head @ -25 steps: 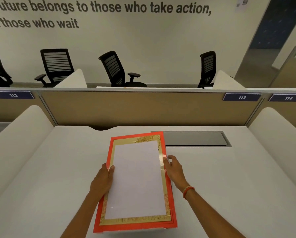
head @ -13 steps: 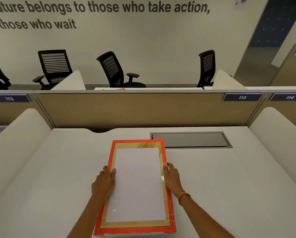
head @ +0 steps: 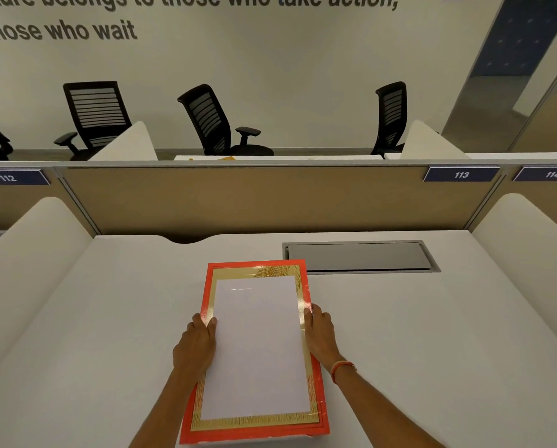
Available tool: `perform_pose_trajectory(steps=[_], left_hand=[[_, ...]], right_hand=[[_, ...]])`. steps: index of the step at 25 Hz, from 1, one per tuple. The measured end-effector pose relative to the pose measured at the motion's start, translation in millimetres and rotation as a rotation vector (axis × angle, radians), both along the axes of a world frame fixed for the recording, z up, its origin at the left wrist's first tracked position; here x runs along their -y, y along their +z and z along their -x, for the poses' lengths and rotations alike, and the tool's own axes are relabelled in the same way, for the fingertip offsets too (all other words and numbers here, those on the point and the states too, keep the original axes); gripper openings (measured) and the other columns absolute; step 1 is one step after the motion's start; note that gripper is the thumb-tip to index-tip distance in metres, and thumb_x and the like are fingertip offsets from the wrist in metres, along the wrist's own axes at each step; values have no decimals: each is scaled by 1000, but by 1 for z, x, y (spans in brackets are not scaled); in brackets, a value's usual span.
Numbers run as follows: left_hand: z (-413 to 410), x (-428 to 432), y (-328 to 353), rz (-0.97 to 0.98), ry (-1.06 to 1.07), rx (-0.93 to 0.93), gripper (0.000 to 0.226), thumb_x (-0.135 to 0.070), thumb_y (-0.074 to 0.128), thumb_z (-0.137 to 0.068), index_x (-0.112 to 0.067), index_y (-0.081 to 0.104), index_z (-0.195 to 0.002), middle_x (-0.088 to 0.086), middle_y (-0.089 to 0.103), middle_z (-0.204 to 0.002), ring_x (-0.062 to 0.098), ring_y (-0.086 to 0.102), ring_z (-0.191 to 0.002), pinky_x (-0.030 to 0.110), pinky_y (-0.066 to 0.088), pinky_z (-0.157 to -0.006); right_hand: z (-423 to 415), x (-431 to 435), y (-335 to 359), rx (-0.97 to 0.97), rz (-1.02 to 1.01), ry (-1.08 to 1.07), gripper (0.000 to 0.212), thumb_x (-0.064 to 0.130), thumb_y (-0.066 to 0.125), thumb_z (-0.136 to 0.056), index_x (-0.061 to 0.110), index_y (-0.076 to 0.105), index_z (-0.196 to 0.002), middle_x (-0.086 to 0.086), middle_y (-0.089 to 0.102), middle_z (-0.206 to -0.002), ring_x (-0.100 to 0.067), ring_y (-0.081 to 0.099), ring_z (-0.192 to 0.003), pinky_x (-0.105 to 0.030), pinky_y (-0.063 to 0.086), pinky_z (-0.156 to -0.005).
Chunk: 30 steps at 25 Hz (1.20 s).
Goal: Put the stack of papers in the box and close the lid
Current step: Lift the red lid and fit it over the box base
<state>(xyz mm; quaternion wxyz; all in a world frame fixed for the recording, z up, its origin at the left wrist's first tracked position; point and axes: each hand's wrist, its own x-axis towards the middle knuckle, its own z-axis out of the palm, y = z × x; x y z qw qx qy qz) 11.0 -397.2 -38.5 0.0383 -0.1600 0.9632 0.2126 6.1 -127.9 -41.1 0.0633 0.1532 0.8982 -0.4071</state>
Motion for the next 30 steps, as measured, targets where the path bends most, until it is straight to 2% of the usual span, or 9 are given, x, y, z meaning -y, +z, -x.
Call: perform_pose_trajectory(steps=[3, 6, 8, 11, 14, 16, 18, 26, 30], left_hand=[[4, -3, -1, -55, 26, -25, 54, -48, 30, -99, -9, 38, -135, 13, 60, -129, 32, 65, -107, 48, 53, -90], [8, -5, -1, -66, 8, -44, 64, -47, 34, -98, -9, 24, -148, 14, 46, -144, 35, 56, -123, 51, 49, -96], [10, -4, -1, -69, -41, -69, 70, -47, 36, -98, -12, 12, -154, 12, 28, -158, 35, 44, -136, 51, 44, -103], [14, -2, -5, 49, -190, -97, 72, -47, 30, -99, -17, -1, -155, 3, 1, -165, 27, 17, -151, 47, 35, -113], [19, 0, -11, 129, -275, -95, 73, -57, 11, -95, -18, -11, -153, -1, -10, -164, 23, 1, -153, 44, 24, -120], [21, -1, -14, 186, -306, -113, 82, -64, -11, -85, -16, -13, -151, -1, -13, -163, 22, -5, -153, 40, 12, -122], [23, -2, -18, 222, -331, -134, 88, -65, -20, -81, -15, -8, -153, 0, -12, -162, 22, -9, -152, 39, 3, -124], [26, -3, -29, 204, -382, -172, 81, -62, -9, -89, -16, 1, -154, -3, 0, -165, 13, -7, -151, 36, 4, -125], [28, -3, -32, 233, -387, -160, 80, -62, -6, -90, -16, 1, -155, -2, 0, -165, 14, -6, -152, 36, 5, -125]], right_hand=[[0, 3, -2, -31, -190, 53, 52, 39, 32, -102, 14, 30, -148, -14, 40, -147, -26, 45, -131, -35, 43, -108], [0, 6, -2, -93, -341, 121, 68, 49, 30, -100, 16, 9, -155, -5, 10, -163, -27, 15, -150, -39, 19, -121], [0, 8, -3, -136, -379, 168, 73, 53, 30, -98, 17, 1, -155, -2, -1, -164, -24, 3, -152, -37, 12, -122], [2, 10, -6, -171, -423, 233, 74, 54, 28, -98, 18, -5, -154, 1, -6, -164, -22, -2, -152, -35, 6, -122], [6, 10, -9, -168, -468, 266, 73, 54, 24, -99, 18, -7, -154, 1, -8, -164, -21, -6, -152, -33, 2, -122], [7, 11, -12, -160, -493, 273, 73, 55, 21, -98, 17, -8, -154, 1, -8, -164, -20, -7, -152, -32, 0, -123], [9, 12, -14, -157, -526, 275, 73, 55, 19, -98, 16, -7, -154, -1, -8, -164, -20, -8, -152, -32, -3, -123], [12, 17, -24, -158, -525, 275, 80, 60, 19, -95, 13, -10, -154, -4, -8, -164, -18, -11, -151, -30, -4, -123], [13, 16, -27, -150, -511, 276, 83, 63, 19, -94, 13, -12, -153, -3, -10, -164, -17, -12, -151, -30, -5, -123]])
